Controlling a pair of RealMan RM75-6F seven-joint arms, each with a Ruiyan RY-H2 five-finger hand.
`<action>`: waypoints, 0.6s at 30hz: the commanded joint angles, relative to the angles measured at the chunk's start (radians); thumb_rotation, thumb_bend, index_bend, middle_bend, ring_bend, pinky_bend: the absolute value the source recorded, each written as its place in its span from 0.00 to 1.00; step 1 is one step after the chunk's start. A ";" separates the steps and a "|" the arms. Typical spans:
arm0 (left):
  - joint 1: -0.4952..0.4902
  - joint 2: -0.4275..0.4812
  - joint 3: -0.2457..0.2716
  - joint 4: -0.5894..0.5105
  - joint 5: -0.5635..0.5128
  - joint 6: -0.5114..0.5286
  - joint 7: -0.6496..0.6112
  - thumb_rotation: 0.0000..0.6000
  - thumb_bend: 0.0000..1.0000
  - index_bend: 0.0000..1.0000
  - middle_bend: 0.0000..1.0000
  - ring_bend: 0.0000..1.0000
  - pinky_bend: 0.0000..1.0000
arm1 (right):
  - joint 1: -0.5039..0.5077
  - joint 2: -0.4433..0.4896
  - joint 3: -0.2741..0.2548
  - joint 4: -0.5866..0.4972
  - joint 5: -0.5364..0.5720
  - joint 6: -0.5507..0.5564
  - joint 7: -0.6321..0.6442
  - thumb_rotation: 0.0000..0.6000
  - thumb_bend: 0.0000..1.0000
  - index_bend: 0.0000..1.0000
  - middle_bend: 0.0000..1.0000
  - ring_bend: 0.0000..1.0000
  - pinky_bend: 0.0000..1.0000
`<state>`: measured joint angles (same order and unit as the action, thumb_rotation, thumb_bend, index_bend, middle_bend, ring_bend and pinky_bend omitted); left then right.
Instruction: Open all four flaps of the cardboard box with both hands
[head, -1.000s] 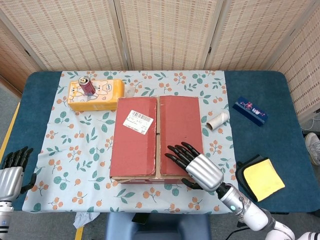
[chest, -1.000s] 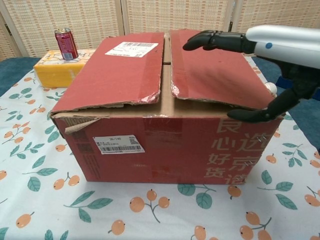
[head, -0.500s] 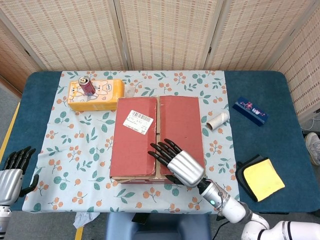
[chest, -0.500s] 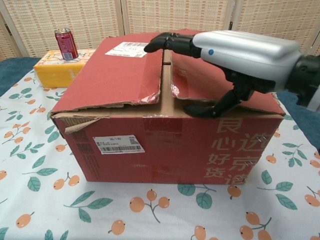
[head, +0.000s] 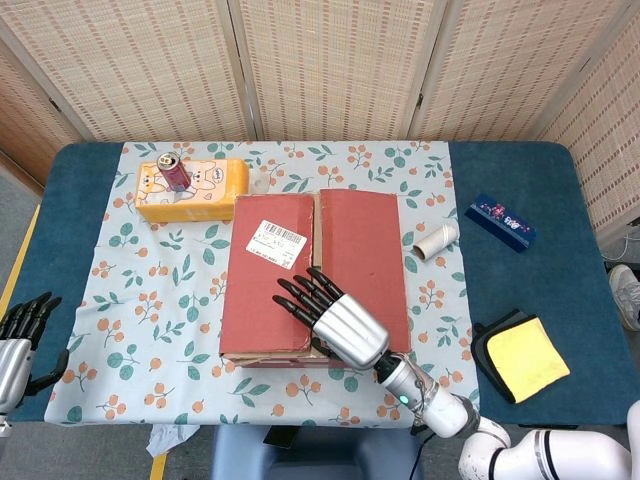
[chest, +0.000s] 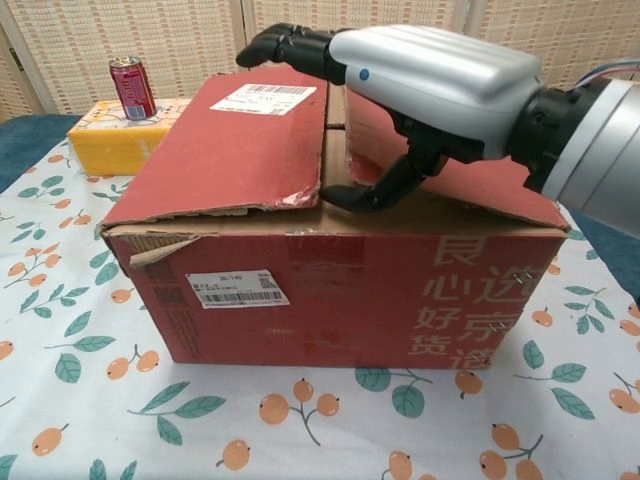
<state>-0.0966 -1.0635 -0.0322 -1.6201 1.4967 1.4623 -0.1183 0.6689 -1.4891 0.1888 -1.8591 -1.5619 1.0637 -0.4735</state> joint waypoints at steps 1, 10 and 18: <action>0.001 -0.002 0.001 0.005 0.007 0.004 -0.010 1.00 0.52 0.12 0.05 0.08 0.02 | -0.001 0.007 -0.001 -0.007 -0.010 0.017 -0.002 1.00 0.38 0.00 0.00 0.00 0.00; 0.002 -0.005 0.004 0.001 0.009 0.002 0.004 1.00 0.52 0.11 0.03 0.08 0.02 | -0.079 0.090 -0.024 -0.048 -0.107 0.181 -0.035 1.00 0.38 0.00 0.00 0.00 0.00; 0.003 -0.011 0.015 -0.004 0.039 0.014 0.046 1.00 0.52 0.11 0.03 0.08 0.02 | -0.256 0.223 -0.100 -0.145 -0.260 0.434 -0.103 1.00 0.37 0.00 0.00 0.00 0.00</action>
<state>-0.0938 -1.0739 -0.0196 -1.6229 1.5323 1.4751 -0.0774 0.4830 -1.3206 0.1271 -1.9622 -1.7602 1.4171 -0.5409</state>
